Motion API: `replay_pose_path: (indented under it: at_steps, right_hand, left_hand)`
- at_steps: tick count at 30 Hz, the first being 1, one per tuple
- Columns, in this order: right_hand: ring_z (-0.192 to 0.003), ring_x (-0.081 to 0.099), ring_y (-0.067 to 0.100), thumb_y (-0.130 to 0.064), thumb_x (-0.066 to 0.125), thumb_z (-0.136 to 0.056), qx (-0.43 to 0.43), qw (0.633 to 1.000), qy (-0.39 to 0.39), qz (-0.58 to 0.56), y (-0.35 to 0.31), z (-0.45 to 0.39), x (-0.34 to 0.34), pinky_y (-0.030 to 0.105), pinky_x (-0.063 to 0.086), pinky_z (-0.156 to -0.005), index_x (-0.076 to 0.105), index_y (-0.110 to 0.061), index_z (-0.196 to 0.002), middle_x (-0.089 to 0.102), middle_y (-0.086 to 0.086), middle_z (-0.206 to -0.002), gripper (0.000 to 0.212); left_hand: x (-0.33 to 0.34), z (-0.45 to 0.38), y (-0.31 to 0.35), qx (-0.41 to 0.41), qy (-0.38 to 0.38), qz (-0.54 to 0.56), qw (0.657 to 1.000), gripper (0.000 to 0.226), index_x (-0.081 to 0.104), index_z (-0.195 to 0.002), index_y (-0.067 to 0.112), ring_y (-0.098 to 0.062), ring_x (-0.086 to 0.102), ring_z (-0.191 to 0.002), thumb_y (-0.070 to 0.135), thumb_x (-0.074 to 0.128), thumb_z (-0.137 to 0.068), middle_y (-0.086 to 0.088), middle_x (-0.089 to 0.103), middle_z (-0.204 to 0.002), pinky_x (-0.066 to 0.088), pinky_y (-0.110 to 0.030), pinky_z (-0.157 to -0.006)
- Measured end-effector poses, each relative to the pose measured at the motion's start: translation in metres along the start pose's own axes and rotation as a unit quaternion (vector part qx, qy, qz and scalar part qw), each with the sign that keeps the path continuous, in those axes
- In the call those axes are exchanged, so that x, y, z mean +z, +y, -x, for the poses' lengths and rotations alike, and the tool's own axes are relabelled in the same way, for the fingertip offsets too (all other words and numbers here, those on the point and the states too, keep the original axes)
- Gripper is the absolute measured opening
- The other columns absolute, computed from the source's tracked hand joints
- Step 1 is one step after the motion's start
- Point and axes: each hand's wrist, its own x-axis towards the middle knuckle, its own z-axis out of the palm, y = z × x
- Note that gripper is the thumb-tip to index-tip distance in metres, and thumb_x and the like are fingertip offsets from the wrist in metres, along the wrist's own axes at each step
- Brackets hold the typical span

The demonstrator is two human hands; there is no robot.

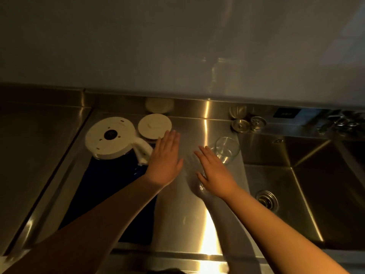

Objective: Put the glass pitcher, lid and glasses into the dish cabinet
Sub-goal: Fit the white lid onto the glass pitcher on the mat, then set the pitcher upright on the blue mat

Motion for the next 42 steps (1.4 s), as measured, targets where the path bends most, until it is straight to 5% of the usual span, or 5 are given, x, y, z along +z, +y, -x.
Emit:
replay_pose_path:
  at_steps: [11, 16, 26, 36, 42]
  right_hand:
    - [-0.14, 0.024, 0.033, -0.016, 0.061, -0.085, 0.038, 0.999, -0.002, 0.003, 0.108, 0.01, -0.038, 0.041, 0.024, -0.113, 0.036, -0.004, -0.142, 0.03, 0.018, -0.15, 0.063]
    - [-0.14, 0.023, 0.035, -0.018, 0.059, -0.086, 0.047, 0.998, -0.032, 0.007, 0.135, 0.011, -0.034, 0.037, 0.016, -0.113, 0.04, -0.005, -0.139, 0.031, 0.019, -0.149, 0.057]
    - [-0.132, 0.036, 0.036, -0.016, 0.056, -0.077, 0.02, 0.997, -0.049, -0.055, 0.149, 0.003, -0.034, 0.035, 0.029, -0.107, 0.05, -0.003, -0.129, 0.037, 0.021, -0.144, 0.054]
    - [-0.132, 0.038, 0.031, -0.011, 0.058, -0.083, 0.014, 0.997, -0.034, -0.072, 0.142, 0.0, -0.039, 0.023, 0.023, -0.103, 0.047, -0.006, -0.134, 0.035, 0.015, -0.147, 0.052]
    - [-0.135, 0.033, 0.024, -0.012, 0.054, -0.087, 0.012, 0.997, -0.01, -0.077, 0.123, -0.003, -0.05, 0.034, 0.039, -0.1, 0.041, -0.013, -0.138, 0.023, 0.006, -0.154, 0.053]
  left_hand:
    - [0.046, -0.074, 0.117, 0.054, -0.067, -0.041, 0.995, 0.073, -0.004, -0.15, 0.01, -0.026, -0.01, -0.145, 0.042, 0.035, -0.097, -0.01, -0.006, -0.158, -0.007, -0.039, -0.115]
    - [0.066, -0.087, 0.126, 0.066, -0.082, 0.057, 0.993, 0.069, 0.054, -0.13, 0.0, -0.039, 0.047, -0.126, 0.043, 0.043, -0.077, -0.023, 0.051, -0.135, 0.036, -0.054, -0.101]
    - [0.077, -0.108, 0.136, 0.043, -0.116, 0.076, 0.989, 0.08, 0.013, -0.151, 0.013, -0.027, 0.007, -0.145, 0.041, 0.056, -0.089, -0.013, 0.009, -0.157, 0.023, -0.04, -0.112]
    - [0.077, -0.105, 0.131, 0.086, -0.06, 0.119, 0.987, 0.081, 0.056, -0.121, -0.006, -0.045, 0.06, -0.093, 0.027, 0.088, -0.054, -0.03, 0.059, -0.109, 0.055, -0.051, -0.073]
    - [0.052, -0.099, 0.121, 0.104, 0.0, 0.132, 0.986, 0.076, 0.054, -0.128, 0.001, -0.038, 0.056, -0.105, 0.04, 0.073, -0.065, -0.024, 0.057, -0.117, 0.053, -0.04, -0.083]
